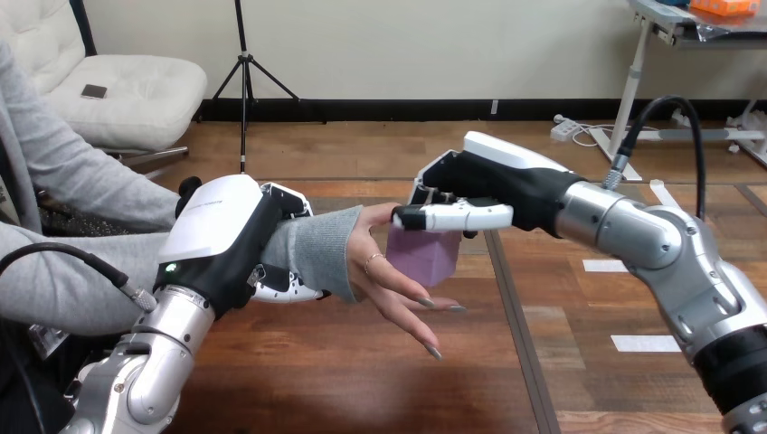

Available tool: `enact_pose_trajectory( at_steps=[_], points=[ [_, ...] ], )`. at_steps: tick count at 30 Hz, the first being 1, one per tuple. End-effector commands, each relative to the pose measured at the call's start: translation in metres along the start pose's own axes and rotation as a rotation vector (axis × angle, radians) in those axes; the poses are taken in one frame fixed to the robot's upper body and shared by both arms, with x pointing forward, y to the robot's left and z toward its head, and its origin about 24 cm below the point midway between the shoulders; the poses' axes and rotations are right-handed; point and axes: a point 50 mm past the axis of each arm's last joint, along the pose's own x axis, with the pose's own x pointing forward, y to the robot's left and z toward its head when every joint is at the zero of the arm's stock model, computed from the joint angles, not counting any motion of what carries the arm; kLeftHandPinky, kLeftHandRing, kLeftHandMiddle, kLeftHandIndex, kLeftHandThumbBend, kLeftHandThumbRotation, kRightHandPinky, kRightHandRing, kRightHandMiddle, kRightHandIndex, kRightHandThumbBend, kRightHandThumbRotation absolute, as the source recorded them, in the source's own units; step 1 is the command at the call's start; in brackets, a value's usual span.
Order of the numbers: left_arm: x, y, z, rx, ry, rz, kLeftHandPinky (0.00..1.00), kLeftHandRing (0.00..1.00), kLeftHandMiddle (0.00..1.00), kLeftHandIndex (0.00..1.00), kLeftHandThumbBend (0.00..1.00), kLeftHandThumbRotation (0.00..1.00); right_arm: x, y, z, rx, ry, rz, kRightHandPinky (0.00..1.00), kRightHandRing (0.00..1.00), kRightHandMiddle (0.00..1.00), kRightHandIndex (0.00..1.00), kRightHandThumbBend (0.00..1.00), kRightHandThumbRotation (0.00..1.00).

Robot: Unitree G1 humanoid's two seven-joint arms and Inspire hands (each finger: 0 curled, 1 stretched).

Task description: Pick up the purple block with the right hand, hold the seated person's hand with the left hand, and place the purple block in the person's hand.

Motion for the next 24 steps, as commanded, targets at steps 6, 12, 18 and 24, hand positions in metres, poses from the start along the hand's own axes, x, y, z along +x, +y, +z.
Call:
enact_pose_trajectory(
  at_steps=[6,12,18,24],
  points=[
    [0.013,0.034,0.025,0.028,-0.129,0.140,0.21,0.27,0.33,0.34,0.66,0.00,-0.012,-0.044,0.008,-0.015,-0.023,-0.109,0.46,0.50,0.55,0.58,0.85,0.95],
    [0.012,0.033,0.025,0.021,-0.125,0.140,0.21,0.28,0.33,0.34,0.67,0.00,-0.018,-0.048,0.003,-0.014,-0.009,-0.118,0.46,0.51,0.56,0.59,0.83,0.94],
    [0.011,0.033,0.025,0.022,-0.129,0.140,0.21,0.28,0.33,0.34,0.67,0.00,-0.024,-0.049,-0.001,-0.009,-0.006,-0.122,0.46,0.52,0.56,0.59,0.85,0.94],
    [0.011,0.032,0.024,0.019,-0.129,0.140,0.21,0.28,0.33,0.34,0.67,0.00,-0.032,-0.051,-0.005,-0.009,-0.004,-0.125,0.47,0.52,0.56,0.60,0.85,0.94]
  ],
)
